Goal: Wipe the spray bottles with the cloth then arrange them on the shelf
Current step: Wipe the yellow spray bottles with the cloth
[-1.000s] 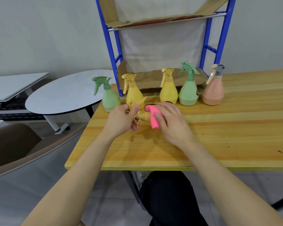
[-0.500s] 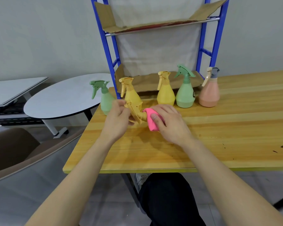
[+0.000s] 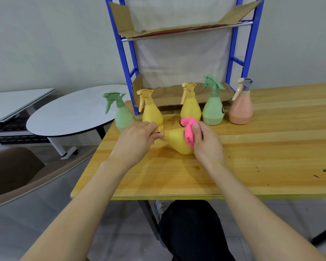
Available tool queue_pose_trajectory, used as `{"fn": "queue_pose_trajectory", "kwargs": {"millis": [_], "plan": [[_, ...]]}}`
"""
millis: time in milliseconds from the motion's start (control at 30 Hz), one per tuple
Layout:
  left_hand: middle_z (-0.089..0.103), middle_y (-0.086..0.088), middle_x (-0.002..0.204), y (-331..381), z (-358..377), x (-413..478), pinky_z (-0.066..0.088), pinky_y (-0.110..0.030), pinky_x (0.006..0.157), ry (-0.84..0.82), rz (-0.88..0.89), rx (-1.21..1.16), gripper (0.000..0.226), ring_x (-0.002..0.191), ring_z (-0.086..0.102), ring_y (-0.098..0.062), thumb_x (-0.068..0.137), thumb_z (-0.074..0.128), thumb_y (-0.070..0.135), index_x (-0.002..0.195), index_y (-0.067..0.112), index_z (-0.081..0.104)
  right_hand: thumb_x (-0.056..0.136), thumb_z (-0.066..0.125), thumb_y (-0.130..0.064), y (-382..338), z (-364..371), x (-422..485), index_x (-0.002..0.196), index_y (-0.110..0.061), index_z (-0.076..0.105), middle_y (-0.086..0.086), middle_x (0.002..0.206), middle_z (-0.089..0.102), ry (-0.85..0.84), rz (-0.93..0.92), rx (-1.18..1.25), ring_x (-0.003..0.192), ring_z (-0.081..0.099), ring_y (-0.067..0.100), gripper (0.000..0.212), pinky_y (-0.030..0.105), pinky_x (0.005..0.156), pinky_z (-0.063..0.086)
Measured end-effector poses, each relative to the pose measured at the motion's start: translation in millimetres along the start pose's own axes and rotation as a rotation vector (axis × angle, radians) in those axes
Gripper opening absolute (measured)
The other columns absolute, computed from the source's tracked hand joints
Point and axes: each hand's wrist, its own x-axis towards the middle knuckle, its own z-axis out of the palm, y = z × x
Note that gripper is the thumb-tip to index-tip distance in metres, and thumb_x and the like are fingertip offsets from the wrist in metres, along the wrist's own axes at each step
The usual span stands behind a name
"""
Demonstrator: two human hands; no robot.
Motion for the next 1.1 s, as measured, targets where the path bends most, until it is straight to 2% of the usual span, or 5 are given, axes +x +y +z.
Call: {"fn": "queue_pose_trajectory", "kwargs": {"millis": [233, 467, 733, 967, 1100], "plan": [[0.061, 0.000, 0.067, 5.7, 12.3, 3.1, 0.048, -0.047, 0.062, -0.058, -0.252, -0.305, 0.038, 0.066, 0.062, -0.025, 0.113, 0.050, 0.036, 0.079, 0.019, 0.044, 0.113, 0.035, -0.054, -1.8, 13.8, -13.3, 0.163, -0.039, 0.035, -0.005, 0.169, 0.035, -0.175, -0.370, -0.341, 0.161, 0.022, 0.022, 0.052, 0.059, 0.127, 0.028], [0.054, -0.002, 0.072, 18.8, 18.6, 11.1, 0.033, -0.034, 0.057, -0.066, -0.516, -0.393, 0.045, 0.066, 0.049, -0.019, 0.118, 0.036, 0.035, 0.077, 0.017, 0.043, 0.111, 0.019, -0.058, 2.8, 12.3, -1.4, 0.164, -0.036, 0.025, 0.007, 0.164, 0.039, -0.213, -0.003, -0.221, 0.146, 0.045, 0.032, 0.058, 0.056, 0.118, 0.043], [0.070, -0.012, 0.078, 15.4, 24.8, 0.5, 0.063, -0.054, 0.082, -0.112, -0.709, -0.605, 0.055, 0.082, 0.074, -0.037, 0.113, 0.034, 0.046, 0.078, 0.011, 0.056, 0.114, 0.028, -0.051, -5.8, 12.3, -17.0, 0.164, -0.033, 0.035, 0.007, 0.167, 0.039, -0.212, -0.541, -0.576, 0.158, 0.027, 0.032, 0.054, 0.056, 0.128, 0.023], [0.069, -0.014, 0.081, 23.3, 13.2, 3.4, 0.042, -0.037, 0.063, -0.011, -0.612, -0.453, 0.053, 0.076, 0.061, -0.029, 0.117, 0.033, 0.038, 0.076, 0.011, 0.050, 0.111, 0.026, -0.062, -10.4, 9.3, -8.7, 0.159, -0.032, 0.041, 0.000, 0.145, 0.055, -0.188, 0.143, 0.044, 0.126, 0.056, 0.020, 0.058, 0.037, 0.096, 0.048], [0.073, -0.017, 0.077, 21.5, 10.2, -1.8, 0.040, -0.022, 0.056, 0.088, -0.531, -0.527, 0.051, 0.063, 0.064, -0.008, 0.118, 0.033, 0.038, 0.085, 0.004, 0.052, 0.104, 0.030, -0.075, -23.5, -4.4, 10.6, 0.123, -0.027, 0.068, 0.004, 0.090, 0.068, -0.160, 0.572, 0.466, 0.074, 0.065, 0.021, 0.063, 0.034, 0.059, 0.048]]}}
